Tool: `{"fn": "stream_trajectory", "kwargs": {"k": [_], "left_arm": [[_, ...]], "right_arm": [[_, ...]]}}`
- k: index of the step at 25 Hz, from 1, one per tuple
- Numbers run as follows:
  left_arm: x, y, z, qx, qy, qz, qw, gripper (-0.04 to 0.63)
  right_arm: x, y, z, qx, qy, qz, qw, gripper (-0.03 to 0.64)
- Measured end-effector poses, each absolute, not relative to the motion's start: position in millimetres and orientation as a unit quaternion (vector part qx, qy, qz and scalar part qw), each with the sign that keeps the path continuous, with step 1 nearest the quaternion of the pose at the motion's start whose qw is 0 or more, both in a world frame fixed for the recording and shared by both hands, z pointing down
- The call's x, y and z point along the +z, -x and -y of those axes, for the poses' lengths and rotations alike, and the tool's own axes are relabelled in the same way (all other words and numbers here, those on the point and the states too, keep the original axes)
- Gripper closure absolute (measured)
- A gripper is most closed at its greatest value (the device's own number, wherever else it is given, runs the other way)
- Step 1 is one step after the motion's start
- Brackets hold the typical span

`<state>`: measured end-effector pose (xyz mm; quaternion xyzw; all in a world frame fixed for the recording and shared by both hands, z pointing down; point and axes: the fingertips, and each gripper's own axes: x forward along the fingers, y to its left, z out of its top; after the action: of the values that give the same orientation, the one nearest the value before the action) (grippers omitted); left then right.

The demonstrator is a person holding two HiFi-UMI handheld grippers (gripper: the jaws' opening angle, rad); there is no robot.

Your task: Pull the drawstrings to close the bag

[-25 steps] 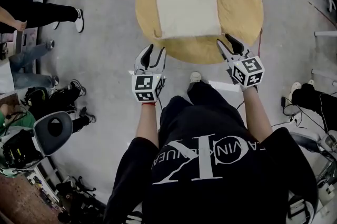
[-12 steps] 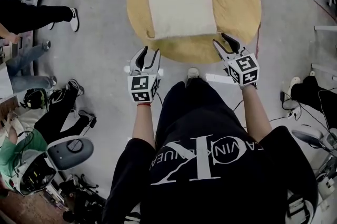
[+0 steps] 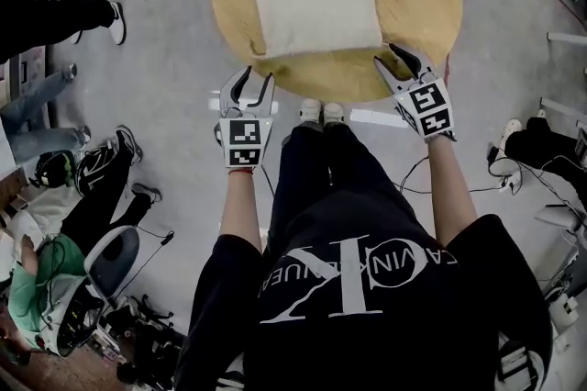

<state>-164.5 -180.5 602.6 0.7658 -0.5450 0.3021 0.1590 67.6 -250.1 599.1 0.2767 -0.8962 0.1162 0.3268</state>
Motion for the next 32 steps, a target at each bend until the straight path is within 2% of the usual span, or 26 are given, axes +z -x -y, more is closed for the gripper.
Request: {"fn": "stream_trajectory", "kwargs": {"k": [7,12,15,18,22,28,32], "left_arm": [[618,169,190,0.333,-0.770,0.523,0.148,0.418],[623,175,192,0.398,-0.782,0.470,0.095,0.419],[624,171,196,0.413,-0.796,0.433,0.085,0.419],[628,168,201,0.425,-0.803,0.410,0.082,0.418],[630,168,204,0.441,-0.811,0.377,0.073,0.419],[635,152,206,0.486,-0.823,0.293,0.026,0.419],[638,153,207,0.503,-0.821,0.266,0.052,0.424]], "right_arm": [[611,-80,258,0.115,-0.292,0.880,0.356,0.484],[619,-79,264,0.084,-0.255,0.872,0.409,0.485],[625,-77,266,0.089,-0.218,0.872,0.428,0.485],[627,-78,267,0.124,-0.204,0.873,0.425,0.493],[628,-72,259,0.127,-0.201,0.876,0.419,0.579],[628,-76,260,0.134,-0.227,0.878,0.399,0.583],[626,-75,262,0.134,-0.233,0.880,0.391,0.583]]}}
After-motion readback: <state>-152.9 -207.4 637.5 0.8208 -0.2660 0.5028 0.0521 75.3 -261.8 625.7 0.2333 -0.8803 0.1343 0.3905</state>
